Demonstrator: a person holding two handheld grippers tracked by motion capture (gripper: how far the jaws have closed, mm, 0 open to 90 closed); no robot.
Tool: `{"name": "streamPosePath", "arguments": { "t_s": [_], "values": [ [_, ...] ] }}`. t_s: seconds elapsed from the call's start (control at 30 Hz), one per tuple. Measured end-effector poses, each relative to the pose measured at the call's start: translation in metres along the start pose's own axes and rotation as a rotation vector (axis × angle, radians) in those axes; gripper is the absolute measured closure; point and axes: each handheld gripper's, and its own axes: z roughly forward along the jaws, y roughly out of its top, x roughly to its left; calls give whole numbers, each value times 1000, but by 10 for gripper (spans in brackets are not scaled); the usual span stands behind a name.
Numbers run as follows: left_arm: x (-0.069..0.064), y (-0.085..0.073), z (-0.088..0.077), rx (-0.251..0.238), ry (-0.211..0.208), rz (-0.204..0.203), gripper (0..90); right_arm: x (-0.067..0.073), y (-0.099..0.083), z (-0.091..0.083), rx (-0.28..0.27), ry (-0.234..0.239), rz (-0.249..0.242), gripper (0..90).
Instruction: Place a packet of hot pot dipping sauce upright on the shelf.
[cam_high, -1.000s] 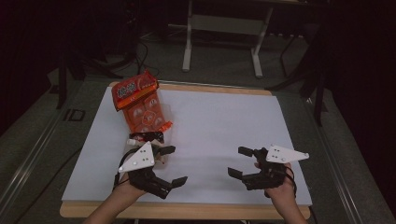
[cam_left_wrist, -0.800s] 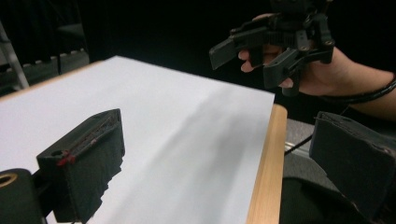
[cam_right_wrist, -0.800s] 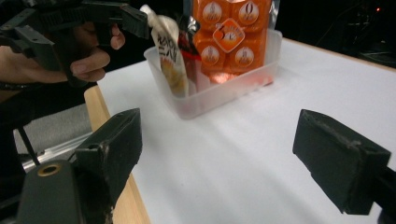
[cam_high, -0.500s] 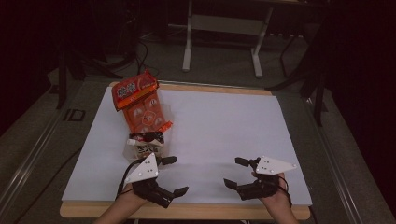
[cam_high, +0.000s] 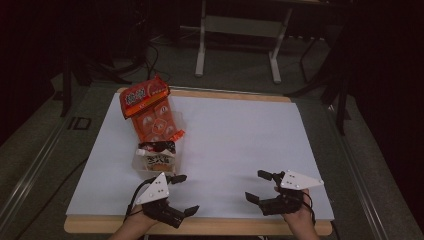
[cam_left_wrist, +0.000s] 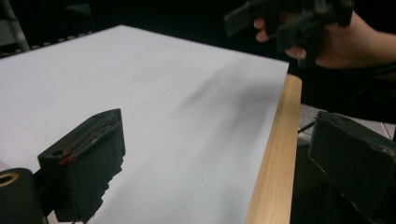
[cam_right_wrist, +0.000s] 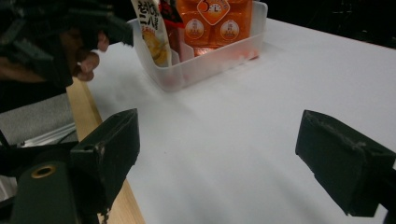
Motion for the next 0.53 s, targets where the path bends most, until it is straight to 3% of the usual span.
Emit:
{"name": "streamPosePath", "arguments": {
  "t_s": [0.2,0.53],
  "values": [
    [-6,-9,6,32,16,42,42,-4,-6,4,14,-37,-15,136],
    [-7,-13,10,26,6,39,42,-7,-11,8,28,-48,-17,136]
  ]
}}
